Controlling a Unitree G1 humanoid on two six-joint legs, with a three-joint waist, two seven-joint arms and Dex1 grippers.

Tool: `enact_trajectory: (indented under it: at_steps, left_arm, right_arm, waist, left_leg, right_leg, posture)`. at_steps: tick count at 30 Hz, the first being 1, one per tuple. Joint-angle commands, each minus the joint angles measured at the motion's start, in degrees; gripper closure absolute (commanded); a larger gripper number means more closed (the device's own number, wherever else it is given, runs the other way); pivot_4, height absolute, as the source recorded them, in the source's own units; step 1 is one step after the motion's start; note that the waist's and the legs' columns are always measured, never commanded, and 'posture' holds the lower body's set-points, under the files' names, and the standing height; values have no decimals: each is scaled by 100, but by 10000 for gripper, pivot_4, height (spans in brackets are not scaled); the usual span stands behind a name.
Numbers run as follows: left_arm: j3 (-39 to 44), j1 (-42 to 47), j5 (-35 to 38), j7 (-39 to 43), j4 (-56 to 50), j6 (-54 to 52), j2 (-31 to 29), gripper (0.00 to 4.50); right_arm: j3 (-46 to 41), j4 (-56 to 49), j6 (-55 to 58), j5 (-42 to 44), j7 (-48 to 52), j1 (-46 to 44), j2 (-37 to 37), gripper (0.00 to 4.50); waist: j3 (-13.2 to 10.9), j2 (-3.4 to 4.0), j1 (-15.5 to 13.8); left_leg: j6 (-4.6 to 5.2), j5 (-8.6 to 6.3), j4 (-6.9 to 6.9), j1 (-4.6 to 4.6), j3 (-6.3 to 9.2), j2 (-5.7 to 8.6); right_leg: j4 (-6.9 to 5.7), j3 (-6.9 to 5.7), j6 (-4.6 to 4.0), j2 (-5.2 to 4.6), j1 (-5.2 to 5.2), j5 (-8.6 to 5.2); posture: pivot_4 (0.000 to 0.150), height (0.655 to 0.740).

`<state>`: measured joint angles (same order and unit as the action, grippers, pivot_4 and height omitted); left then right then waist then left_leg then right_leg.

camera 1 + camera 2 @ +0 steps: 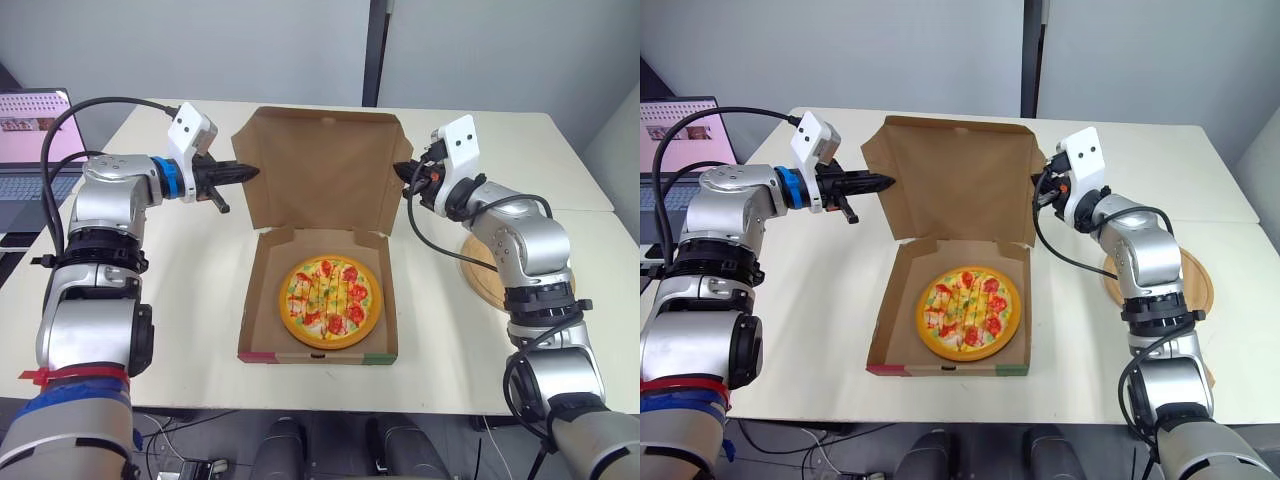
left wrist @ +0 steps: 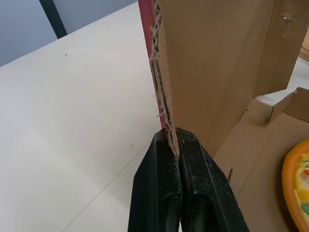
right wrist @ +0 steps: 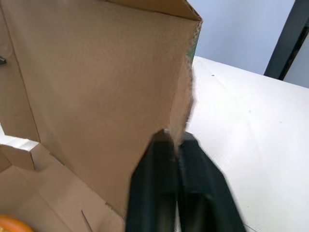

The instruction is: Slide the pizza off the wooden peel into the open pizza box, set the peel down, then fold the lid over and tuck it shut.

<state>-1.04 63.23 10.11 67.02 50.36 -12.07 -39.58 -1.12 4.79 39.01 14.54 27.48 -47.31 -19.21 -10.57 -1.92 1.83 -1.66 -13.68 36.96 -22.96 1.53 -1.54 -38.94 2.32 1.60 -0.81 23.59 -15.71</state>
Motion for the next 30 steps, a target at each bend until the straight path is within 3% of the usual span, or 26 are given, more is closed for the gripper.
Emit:
enact_trajectory:
  at_steps: [1, 7, 12, 20, 25, 30]
  left_arm:
    - [85, 323, -19, -7, 19, 157, 178, 45000]
    - [6, 790, -386, -592, 487, 495, 634, 45000]
    - [66, 983, -432, -779, 303, 115, 873, 45000]
    - [220, -254, 85, -1088, -2614, -2063, 859, 45000]
    - [573, -903, 556, -1591, -4075, -3372, 942, 45000]
    - [848, -1192, 1032, -1813, -4792, -4344, 864, 45000]
  right_arm:
    - [-83, -383, 9, 36, -127, -103, 6, 44851]
    - [-174, -1127, 217, -112, -572, 158, -224, 44851]
    - [-271, -1893, 665, -124, -993, 301, -191, 44851]
    - [-101, -3920, 2094, -70, -1934, 1008, 587, 44851]
    - [-67, -4372, 2496, -105, -2313, 1261, 1049, 44851]
    - [1, -4683, 2774, -73, -2482, 1363, 1315, 44851]
  waist:
    - [0, 0, -12]
    - [0, 0, -34]
    - [0, 0, 2]
    - [1, 2, 97]
    - [1, 1, 85]
    - [1, 2, 89]
  left_leg:
    - [0, 0, 1, -1, 1, 1]
    - [0, 0, 2, -5, 2, 5]
    - [0, 0, -1, -7, 0, 5]
    - [-1, 1, -8, -7, 5, -13]
    - [-2, 1, 1, -4, 5, -11]
    - [-2, 1, 2, -1, 4, -6]
  right_leg:
    - [0, 0, 0, 0, 0, 0]
    - [2, -1, 1, -2, 0, 0]
    - [1, 1, 2, -1, 5, 0]
    - [-12, 7, 0, 11, 17, 1]
    - [-12, 10, -1, 3, 11, 2]
    - [-11, 9, 0, 3, 9, 2]
  posture:
    - [1500, 7343]
    - [1500, 7343]
    - [1500, 7343]
    - [1500, 7343]
    - [1500, 7343]
    - [1500, 7343]
